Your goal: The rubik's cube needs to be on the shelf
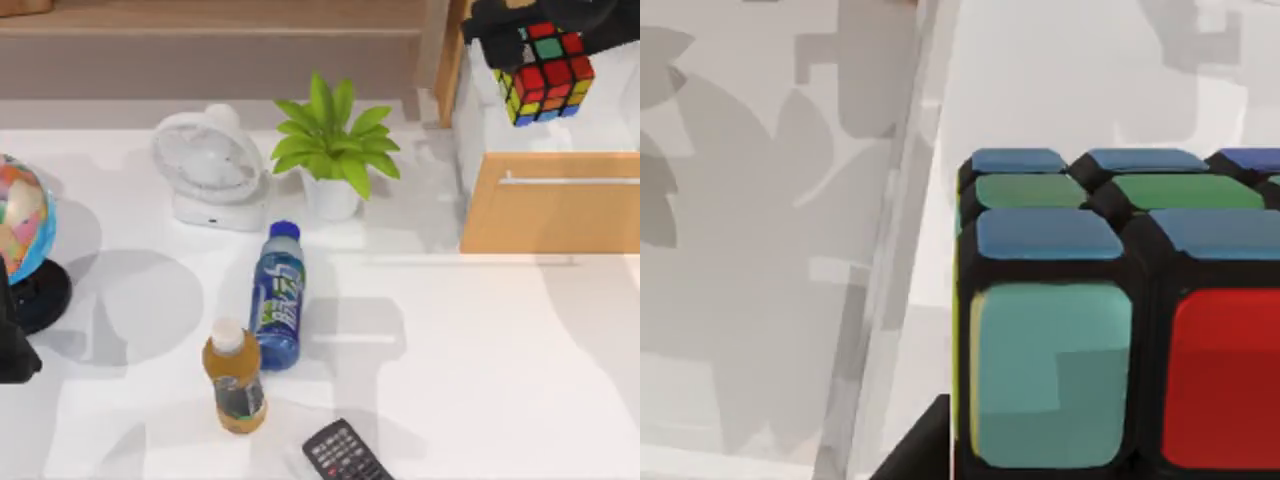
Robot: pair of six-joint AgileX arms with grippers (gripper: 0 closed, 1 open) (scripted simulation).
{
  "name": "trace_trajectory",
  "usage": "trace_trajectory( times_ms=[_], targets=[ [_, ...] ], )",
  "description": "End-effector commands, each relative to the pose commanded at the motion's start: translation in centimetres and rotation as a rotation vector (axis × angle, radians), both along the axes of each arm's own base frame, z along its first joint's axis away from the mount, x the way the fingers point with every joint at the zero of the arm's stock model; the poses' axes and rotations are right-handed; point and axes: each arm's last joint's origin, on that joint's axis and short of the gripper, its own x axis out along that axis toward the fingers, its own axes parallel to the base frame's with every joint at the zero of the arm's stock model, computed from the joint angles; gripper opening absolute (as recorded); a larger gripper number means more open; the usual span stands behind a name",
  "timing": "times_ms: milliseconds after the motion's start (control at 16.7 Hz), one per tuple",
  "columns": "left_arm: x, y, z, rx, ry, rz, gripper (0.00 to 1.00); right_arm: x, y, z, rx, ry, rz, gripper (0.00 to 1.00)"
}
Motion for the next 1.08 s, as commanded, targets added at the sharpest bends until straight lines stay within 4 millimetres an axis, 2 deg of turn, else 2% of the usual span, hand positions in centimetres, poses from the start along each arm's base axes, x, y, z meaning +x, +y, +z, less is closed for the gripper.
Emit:
trace_trajectory(
  times_ms=[180,420,600,780,1080],
  targets=[
    [0.0,0.0,0.0,0.000,0.000,0.000,1.00,-2.6,4.9,1.3,-0.011,-0.152,0.101,0.00],
    [0.0,0.0,0.0,0.000,0.000,0.000,1.00,-5.2,11.3,0.7,0.003,-0.378,0.208,0.00],
    [0.0,0.0,0.0,0.000,0.000,0.000,1.00,-6.1,15.2,-0.9,0.032,-0.565,0.235,0.00],
    [0.0,0.0,0.0,0.000,0.000,0.000,1.00,-6.5,18.3,-3.0,0.070,-0.752,0.219,0.00],
    [0.0,0.0,0.0,0.000,0.000,0.000,1.00,-6.9,21.4,-7.1,0.140,-1.024,0.122,0.00]
  ],
)
